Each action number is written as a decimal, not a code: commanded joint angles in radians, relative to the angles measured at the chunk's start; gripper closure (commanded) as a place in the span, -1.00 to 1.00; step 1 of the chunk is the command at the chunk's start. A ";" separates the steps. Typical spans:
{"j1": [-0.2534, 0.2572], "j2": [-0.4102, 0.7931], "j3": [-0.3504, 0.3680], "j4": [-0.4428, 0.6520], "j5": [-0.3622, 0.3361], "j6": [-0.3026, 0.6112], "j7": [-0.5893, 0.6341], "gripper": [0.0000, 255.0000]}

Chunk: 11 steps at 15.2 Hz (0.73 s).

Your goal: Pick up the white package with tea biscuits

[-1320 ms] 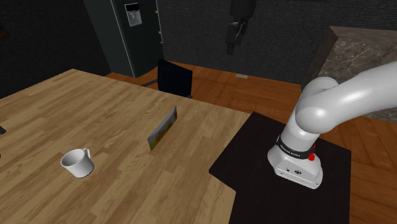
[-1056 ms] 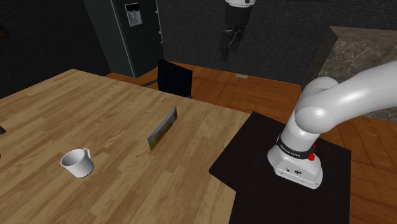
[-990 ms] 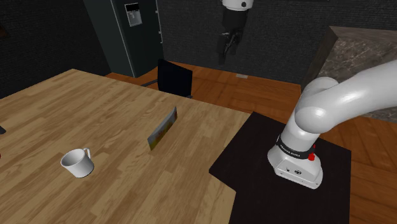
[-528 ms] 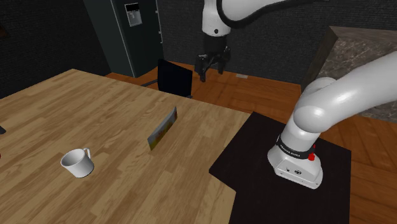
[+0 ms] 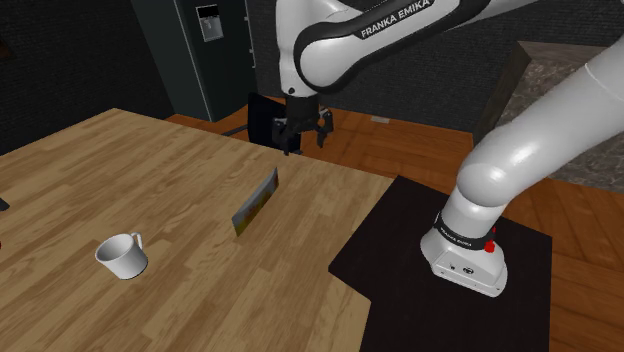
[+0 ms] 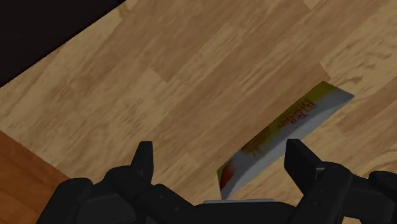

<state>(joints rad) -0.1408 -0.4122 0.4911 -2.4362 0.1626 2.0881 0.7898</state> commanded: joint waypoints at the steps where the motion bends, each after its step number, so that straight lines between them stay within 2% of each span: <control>1: -0.032 0.091 0.051 0.029 -0.019 0.056 0.121 -1.00; 4: -0.076 0.229 0.113 0.082 -0.078 0.123 0.300 -1.00; 7: -0.105 0.379 0.152 0.148 -0.172 0.176 0.494 -1.00; 11: -0.090 0.581 0.140 0.255 -0.316 0.219 0.749 -1.00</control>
<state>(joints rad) -0.2371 0.1065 0.6376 -2.2163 -0.1082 2.2953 1.4636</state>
